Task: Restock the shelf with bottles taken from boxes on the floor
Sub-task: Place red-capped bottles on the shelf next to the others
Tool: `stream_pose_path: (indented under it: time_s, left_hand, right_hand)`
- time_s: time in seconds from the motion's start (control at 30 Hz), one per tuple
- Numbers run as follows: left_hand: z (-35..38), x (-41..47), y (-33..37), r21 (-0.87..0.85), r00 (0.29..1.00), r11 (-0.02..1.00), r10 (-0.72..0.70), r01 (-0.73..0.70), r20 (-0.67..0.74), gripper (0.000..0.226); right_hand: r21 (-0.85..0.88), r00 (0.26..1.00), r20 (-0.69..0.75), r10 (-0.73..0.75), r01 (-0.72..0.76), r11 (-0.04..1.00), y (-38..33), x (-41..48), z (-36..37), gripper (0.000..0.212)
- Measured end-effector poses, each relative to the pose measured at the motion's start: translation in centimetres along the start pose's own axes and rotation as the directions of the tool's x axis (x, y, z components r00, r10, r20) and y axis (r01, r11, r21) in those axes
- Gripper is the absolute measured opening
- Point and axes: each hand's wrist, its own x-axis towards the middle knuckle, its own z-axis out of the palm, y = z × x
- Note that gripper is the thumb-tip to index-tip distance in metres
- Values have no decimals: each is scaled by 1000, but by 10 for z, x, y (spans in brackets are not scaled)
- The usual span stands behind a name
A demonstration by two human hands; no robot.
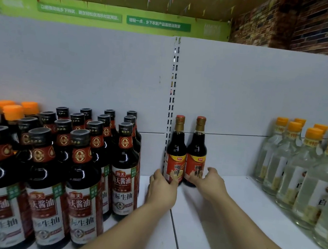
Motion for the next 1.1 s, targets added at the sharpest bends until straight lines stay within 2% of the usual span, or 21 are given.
stream_pose_path:
  time_s: [0.2, 0.33, 0.4, 0.53, 0.73, 1.1]
  left_hand:
    - [-23, -39, 9, -47, 995, 996, 76, -73, 58, 55]
    - [-42, -62, 13, -112, 990, 987, 121, -113, 69, 50]
    - [-51, -73, 14, -137, 989, 984, 128, -117, 75, 47]
    - [-69, -92, 7, -214, 986, 970, 141, -120, 85, 54]
    - [-106, -127, -11, -261, 975, 959, 155, -111, 156, 62]
    - [-190, -211, -56, -294, 934, 932, 283, -213, 219, 45]
  right_hand:
    - [-10, 1000, 30, 3, -3, 1000, 1, -29, -10, 69]
    - [2, 1000, -5, -25, 25, 1000, -5, -52, -17, 51]
    - [-8, 999, -7, -45, 45, 999, -11, -67, -19, 51]
    - [-4, 999, -8, -49, 49, 999, -19, -99, -17, 41]
    - [8, 998, -47, -28, 28, 1000, -32, -161, -12, 45]
    - [-6, 988, -153, -3, 2, 1000, -59, -300, 7, 41]
